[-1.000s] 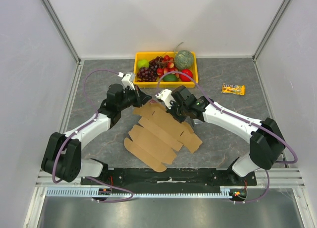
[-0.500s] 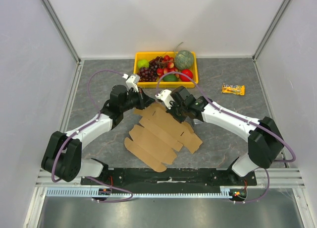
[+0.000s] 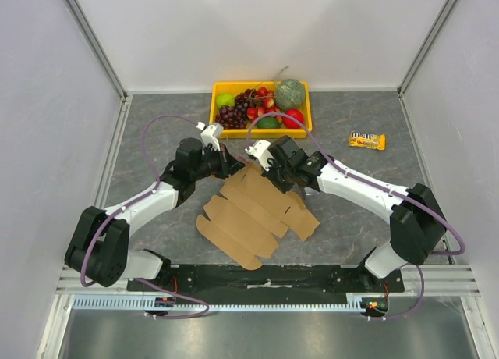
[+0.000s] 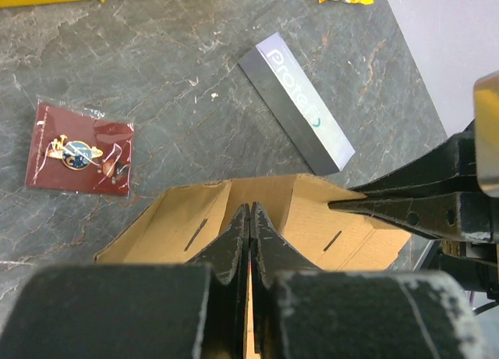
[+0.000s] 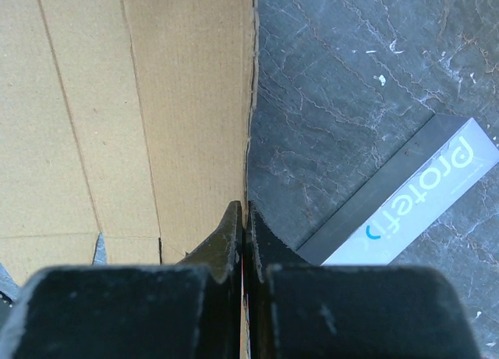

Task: Fold the paper box

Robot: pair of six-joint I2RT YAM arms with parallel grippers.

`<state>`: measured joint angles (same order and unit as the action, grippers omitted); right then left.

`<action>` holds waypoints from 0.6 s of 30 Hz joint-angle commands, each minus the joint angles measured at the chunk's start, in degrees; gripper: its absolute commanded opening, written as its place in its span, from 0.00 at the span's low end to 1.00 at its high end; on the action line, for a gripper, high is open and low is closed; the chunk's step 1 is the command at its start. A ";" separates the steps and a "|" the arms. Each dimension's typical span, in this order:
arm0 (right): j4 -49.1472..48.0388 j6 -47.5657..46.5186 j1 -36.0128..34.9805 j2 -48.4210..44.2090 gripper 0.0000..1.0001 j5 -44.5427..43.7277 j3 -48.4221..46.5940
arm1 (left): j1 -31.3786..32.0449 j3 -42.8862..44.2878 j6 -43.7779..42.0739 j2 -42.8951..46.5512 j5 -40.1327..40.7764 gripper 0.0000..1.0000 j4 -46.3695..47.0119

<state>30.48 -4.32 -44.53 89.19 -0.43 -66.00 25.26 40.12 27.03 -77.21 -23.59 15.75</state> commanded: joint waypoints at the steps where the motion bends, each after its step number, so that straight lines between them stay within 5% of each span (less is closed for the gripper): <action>1: -2.00 0.80 -0.38 -0.24 0.00 -0.81 -0.80 | 0.76 -1.09 -1.63 1.71 0.30 0.02 0.78; 18: -2.44 0.98 -0.38 -0.50 0.00 3.32 -0.45 | 5.24 -0.39 0.13 -1.45 1.36 0.02 3.06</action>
<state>30.41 -3.97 -44.64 89.19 0.82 -66.00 29.02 38.92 27.07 -77.41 -22.63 16.12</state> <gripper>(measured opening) 0.011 0.025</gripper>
